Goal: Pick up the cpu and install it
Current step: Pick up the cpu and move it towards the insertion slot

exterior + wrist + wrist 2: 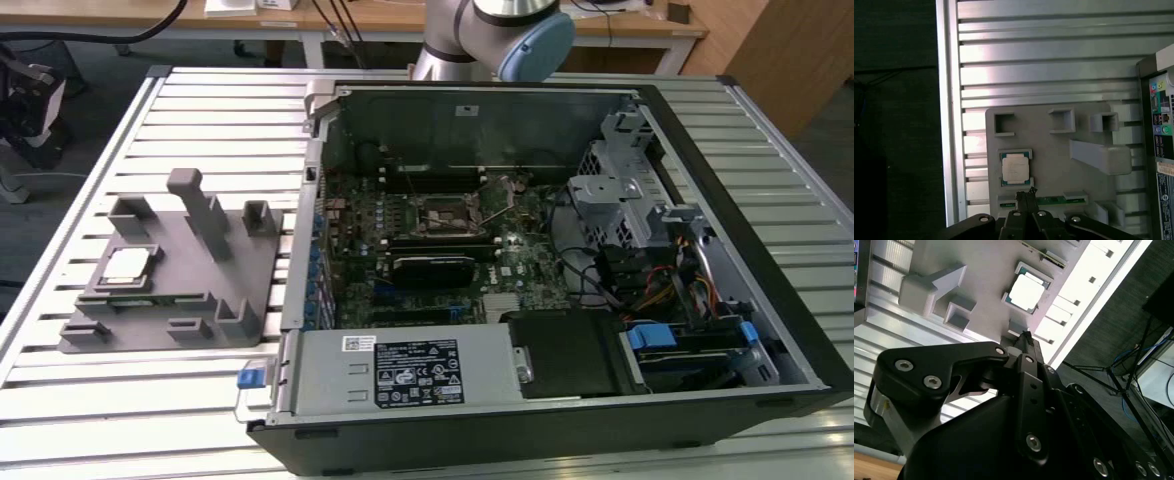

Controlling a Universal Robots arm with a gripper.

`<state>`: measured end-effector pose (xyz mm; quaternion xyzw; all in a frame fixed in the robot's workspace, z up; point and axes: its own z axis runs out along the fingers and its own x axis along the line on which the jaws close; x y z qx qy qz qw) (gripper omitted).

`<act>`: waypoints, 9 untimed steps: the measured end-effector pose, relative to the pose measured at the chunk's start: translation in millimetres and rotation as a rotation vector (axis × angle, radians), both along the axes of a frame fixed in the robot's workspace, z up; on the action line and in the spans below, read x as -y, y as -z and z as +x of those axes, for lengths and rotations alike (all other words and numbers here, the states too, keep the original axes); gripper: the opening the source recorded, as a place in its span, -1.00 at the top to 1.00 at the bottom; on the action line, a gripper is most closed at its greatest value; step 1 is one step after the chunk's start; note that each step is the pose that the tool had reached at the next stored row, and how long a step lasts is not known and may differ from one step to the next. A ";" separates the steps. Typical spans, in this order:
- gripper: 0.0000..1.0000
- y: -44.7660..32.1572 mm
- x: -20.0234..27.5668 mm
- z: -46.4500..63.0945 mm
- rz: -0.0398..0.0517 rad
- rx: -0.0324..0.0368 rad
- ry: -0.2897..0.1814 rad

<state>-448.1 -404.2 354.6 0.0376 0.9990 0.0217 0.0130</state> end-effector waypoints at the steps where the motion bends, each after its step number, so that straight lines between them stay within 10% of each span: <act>1: 0.79 0.4 0.2 0.0 0.0000 -0.0001 0.000; 9: 0.18 7.6 3.5 0.0 -0.0001 -0.0035 -0.020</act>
